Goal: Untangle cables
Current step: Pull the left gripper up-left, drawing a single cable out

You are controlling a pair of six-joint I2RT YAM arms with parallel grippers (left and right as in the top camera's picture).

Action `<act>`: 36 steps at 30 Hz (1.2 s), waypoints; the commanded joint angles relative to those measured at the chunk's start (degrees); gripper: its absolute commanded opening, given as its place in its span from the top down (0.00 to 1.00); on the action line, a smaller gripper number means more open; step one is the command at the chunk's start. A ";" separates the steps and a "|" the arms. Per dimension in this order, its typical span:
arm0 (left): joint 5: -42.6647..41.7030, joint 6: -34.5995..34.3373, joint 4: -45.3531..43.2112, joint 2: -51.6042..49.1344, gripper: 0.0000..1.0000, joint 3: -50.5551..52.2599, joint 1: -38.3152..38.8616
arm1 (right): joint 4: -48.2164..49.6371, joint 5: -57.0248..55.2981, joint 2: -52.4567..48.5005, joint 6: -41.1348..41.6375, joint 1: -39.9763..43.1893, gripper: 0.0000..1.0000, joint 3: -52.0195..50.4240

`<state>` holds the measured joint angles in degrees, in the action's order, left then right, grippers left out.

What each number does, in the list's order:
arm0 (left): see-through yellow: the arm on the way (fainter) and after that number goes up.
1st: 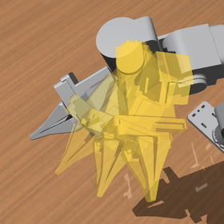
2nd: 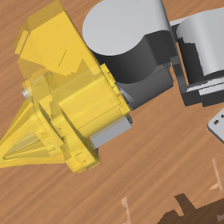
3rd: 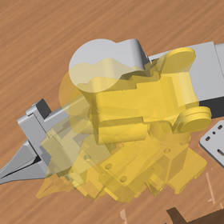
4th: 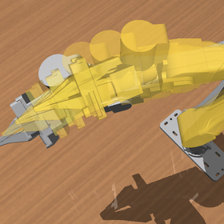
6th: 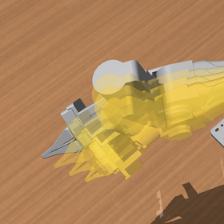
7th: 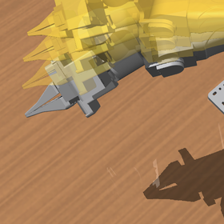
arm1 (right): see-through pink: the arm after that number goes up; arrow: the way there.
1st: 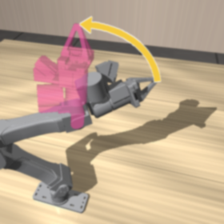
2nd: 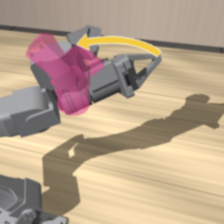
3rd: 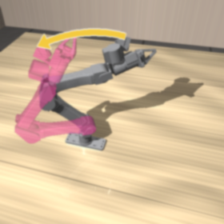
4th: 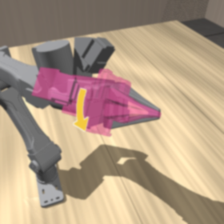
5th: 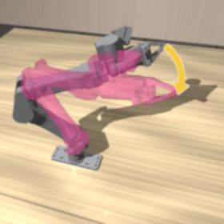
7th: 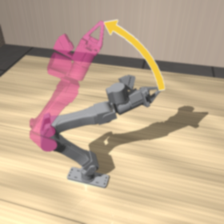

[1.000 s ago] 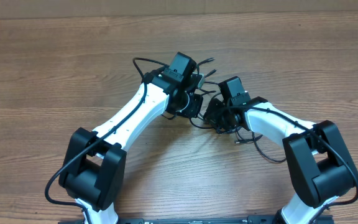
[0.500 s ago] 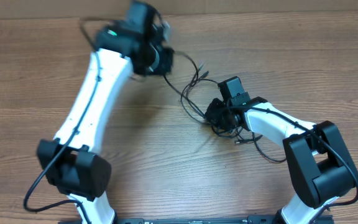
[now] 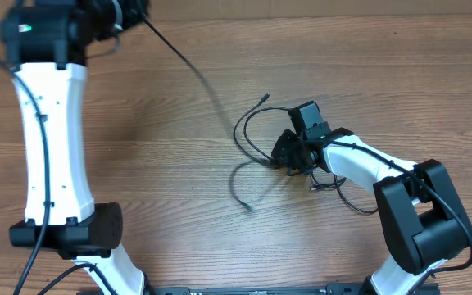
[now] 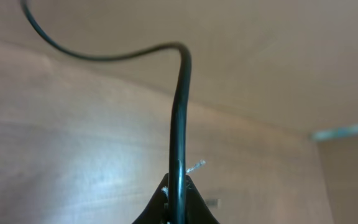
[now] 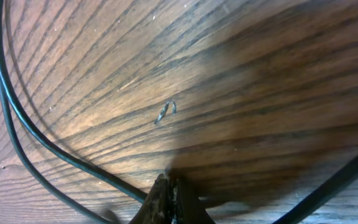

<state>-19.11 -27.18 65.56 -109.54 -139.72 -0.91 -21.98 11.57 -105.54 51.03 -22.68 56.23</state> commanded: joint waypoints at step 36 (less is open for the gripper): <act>30.64 1.53 7.39 -8.33 0.96 27.78 -10.29 | -0.57 -4.09 -1.38 -0.02 0.24 0.96 -1.90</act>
<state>9.82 -28.08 73.95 -117.25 -113.78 -10.87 -21.87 11.42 -105.54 51.00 -22.63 56.23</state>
